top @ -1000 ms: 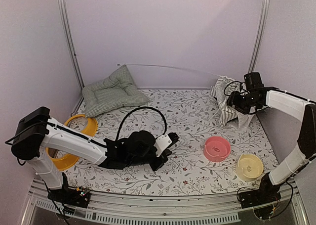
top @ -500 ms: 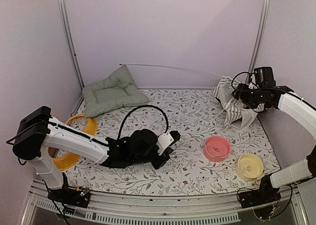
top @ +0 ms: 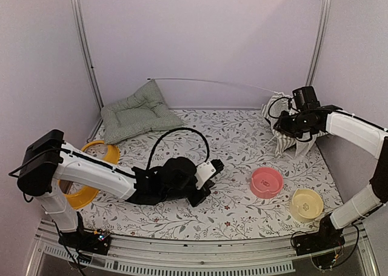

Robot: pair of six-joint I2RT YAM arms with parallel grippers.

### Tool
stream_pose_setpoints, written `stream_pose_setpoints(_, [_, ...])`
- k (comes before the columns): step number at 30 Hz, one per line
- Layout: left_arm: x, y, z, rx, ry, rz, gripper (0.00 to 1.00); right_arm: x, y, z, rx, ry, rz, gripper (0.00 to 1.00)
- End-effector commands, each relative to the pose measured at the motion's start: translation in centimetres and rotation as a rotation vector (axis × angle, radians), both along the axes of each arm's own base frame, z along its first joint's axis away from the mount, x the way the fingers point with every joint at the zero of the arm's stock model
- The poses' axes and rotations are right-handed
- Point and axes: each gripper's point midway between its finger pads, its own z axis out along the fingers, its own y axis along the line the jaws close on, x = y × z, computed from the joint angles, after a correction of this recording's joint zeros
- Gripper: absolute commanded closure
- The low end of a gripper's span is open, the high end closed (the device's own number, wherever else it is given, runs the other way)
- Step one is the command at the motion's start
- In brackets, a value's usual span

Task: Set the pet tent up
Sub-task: Pick up the tent pole from the center of the board.

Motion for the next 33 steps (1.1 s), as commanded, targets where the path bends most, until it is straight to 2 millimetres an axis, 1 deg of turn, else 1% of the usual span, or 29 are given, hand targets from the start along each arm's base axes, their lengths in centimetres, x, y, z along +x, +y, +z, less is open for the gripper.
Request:
stream_pose_setpoints(1, [1.9,-1.6,2.2,-0.059,-0.031,0.047,1.0,-1.7,5.1,0.6,0.051,-0.007,0.111,0.69])
stream_pose_setpoints(5, [3.3,-2.3,3.2,-0.079,-0.028,0.088,1.0,-4.0,10.1,0.2,0.092,0.008,0.214,0.77])
stream_pose_setpoints(7, [3.8,-2.7,3.7,-0.09,-0.027,0.103,1.0,-5.0,12.5,0.1,0.105,0.016,0.263,0.78])
stream_pose_setpoints(9, [4.4,-3.1,4.3,-0.101,-0.028,0.12,1.0,-5.6,14.7,0.2,0.111,0.016,0.309,0.79])
stream_pose_setpoints(11, [4.6,-3.2,4.9,-0.115,-0.03,0.131,1.0,-5.8,16.7,0.9,0.117,0.005,0.346,0.8])
stream_pose_setpoints(12, [4.7,-3.2,5.3,-0.124,-0.031,0.137,1.0,-6.0,17.5,0.7,0.11,0.012,0.364,0.82])
stream_pose_setpoints(13, [4.8,-3.1,5.7,-0.137,-0.03,0.15,1.0,-5.9,18.9,1.8,0.113,-0.005,0.391,0.87])
stream_pose_setpoints(14, [5.0,-2.8,6.1,-0.146,-0.028,0.165,1.0,-5.9,19.9,2.2,0.114,-0.012,0.411,0.89])
stream_pose_setpoints(16, [5.1,-2.2,7.0,-0.169,-0.024,0.189,1.0,-6.1,21.9,3.5,0.113,-0.029,0.458,0.91])
stream_pose_setpoints(17, [5.1,-1.8,7.7,-0.187,-0.023,0.2,1.0,-6.1,22.9,4.2,0.109,-0.04,0.48,0.94])
stream_pose_setpoints(18, [5.1,-1.3,8.8,-0.217,-0.021,0.209,1.0,-6.1,23.9,5.0,0.116,-0.052,0.504,0.95])
stream_pose_setpoints(19, [5.0,-0.9,9.5,-0.238,-0.017,0.216,1.0,-6.1,24.9,6.1,0.132,-0.07,0.528,0.95])
stream_pose_setpoints(24, [4.7,0.9,12.8,-0.316,-0.01,0.255,1.0,-7.3,29.5,9.0,0.178,-0.113,0.651,0.96])
stream_pose_setpoints(26, [4.6,1.4,13.8,-0.327,-0.008,0.268,1.0,-7.8,30.9,9.6,0.214,-0.124,0.714,0.96])
stream_pose_setpoints(28, [4.7,1.6,14.3,-0.31,-0.004,0.285,1.0,-8.5,32.1,10.6,0.276,-0.143,0.776,0.96])
stream_pose_setpoints(33, [4.2,2.1,15.5,-0.261,-0.006,0.31,1.0,-9.5,34.2,12.9,0.372,-0.175,0.89,0.99])
